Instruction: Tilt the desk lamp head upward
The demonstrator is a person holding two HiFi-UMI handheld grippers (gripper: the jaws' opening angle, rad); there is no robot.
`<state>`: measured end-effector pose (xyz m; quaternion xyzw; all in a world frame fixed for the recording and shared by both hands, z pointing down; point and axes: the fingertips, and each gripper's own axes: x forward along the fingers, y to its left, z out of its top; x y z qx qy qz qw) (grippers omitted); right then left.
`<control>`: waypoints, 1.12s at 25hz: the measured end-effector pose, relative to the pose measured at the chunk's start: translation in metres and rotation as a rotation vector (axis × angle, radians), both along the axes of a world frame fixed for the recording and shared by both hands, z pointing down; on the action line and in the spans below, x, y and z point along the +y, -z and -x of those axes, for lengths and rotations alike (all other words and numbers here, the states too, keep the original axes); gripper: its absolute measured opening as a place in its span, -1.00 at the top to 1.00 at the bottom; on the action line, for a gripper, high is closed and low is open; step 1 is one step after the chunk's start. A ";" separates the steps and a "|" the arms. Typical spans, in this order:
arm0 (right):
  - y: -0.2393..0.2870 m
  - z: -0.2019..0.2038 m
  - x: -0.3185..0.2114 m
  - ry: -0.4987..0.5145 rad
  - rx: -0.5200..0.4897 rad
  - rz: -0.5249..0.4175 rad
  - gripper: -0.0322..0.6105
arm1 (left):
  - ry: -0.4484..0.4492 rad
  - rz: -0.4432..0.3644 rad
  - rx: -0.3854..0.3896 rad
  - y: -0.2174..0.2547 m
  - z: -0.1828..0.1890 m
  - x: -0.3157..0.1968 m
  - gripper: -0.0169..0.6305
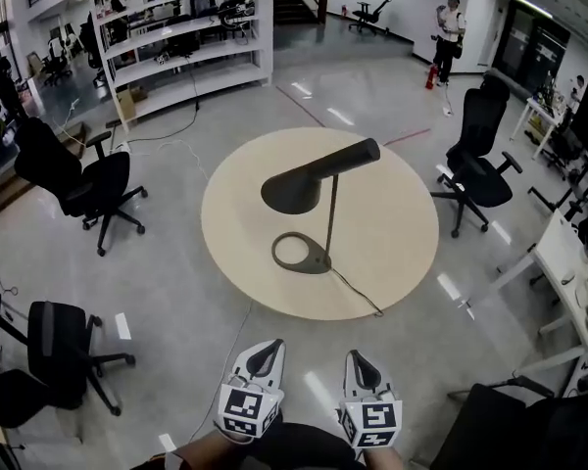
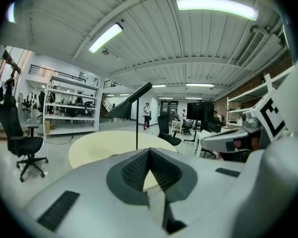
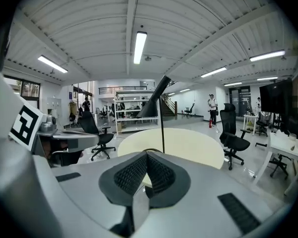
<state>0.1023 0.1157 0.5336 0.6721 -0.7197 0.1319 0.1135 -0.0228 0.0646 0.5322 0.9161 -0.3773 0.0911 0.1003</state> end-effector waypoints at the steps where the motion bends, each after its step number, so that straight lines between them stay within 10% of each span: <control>1: 0.004 0.005 -0.021 -0.002 0.006 -0.005 0.86 | -0.017 -0.017 -0.006 0.005 0.002 -0.020 0.81; 13: 0.049 0.044 -0.204 -0.043 0.059 -0.037 0.86 | -0.128 -0.063 0.035 0.050 0.035 -0.205 0.80; 28: 0.161 0.012 -0.294 0.126 0.124 -0.291 0.86 | 0.019 -0.094 0.133 0.096 0.021 -0.318 0.80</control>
